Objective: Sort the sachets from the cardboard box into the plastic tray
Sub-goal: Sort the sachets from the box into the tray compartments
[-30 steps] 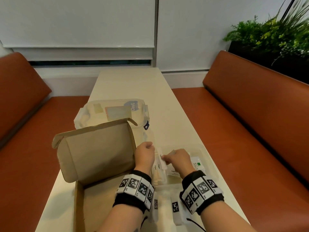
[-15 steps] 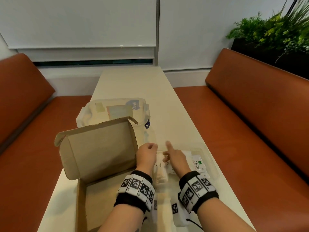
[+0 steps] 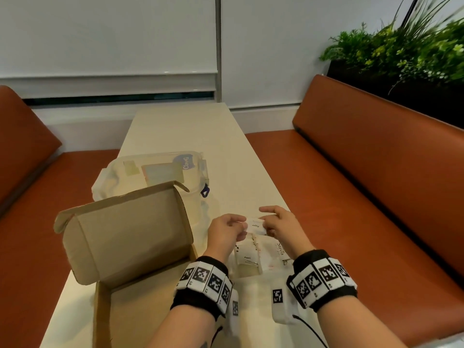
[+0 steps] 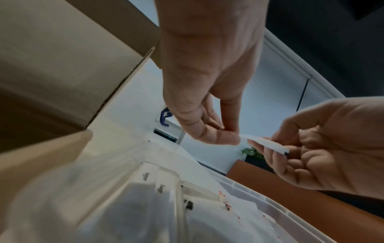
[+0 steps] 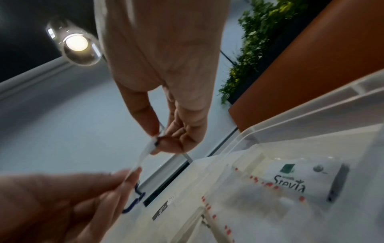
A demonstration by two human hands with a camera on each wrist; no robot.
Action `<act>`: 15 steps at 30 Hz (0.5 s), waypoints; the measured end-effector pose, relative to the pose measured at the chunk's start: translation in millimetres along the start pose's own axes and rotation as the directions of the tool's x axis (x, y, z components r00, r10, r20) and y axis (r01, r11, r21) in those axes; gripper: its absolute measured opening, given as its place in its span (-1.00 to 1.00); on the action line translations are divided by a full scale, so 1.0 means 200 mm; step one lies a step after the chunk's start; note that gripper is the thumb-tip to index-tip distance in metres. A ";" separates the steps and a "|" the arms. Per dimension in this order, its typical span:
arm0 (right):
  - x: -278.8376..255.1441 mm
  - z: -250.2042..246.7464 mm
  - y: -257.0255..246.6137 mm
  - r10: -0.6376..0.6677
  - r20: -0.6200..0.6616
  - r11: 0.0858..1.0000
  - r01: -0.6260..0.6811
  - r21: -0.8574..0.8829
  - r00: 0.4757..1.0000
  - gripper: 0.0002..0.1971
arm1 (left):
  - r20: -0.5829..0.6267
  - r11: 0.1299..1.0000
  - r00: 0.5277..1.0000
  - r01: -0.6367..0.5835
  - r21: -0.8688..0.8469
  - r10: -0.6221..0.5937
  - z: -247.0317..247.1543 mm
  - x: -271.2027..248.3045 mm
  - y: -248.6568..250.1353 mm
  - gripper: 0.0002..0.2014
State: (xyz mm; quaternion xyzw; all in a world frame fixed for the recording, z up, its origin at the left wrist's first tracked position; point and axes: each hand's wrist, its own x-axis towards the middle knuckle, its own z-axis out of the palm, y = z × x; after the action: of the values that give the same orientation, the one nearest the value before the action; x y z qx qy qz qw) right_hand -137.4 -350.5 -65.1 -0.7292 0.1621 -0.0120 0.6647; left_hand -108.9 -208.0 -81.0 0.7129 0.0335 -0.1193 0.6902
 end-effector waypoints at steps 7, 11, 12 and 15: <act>-0.01 -0.05 0.03 -0.053 0.031 0.998 0.054 -0.027 0.998 -0.74 | 0.011 1.000 1.000 0.017 -0.013 -0.017 0.02 0.01 -0.01 -0.87; -0.02 -0.01 0.07 0.025 0.127 0.999 -0.029 0.031 0.992 -0.81 | -0.015 0.999 0.999 -0.034 -0.007 0.034 0.04 0.01 0.01 -0.81; -0.02 0.00 0.08 0.020 0.113 0.998 -0.027 0.054 0.993 -0.81 | -0.011 0.999 0.999 -0.042 0.022 0.042 0.04 0.01 0.01 -0.78; 0.00 -0.01 0.08 0.025 0.008 0.981 -0.026 0.194 1.000 -0.78 | 0.058 0.997 0.998 0.032 0.072 -0.036 0.04 -0.01 0.01 -0.75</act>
State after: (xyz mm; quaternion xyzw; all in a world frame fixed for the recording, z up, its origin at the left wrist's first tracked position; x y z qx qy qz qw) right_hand -140.5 -353.4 -80.8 -0.6587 0.1678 -0.0172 0.7333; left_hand -111.1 -216.3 -78.8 0.7324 0.0210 -0.1532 0.6631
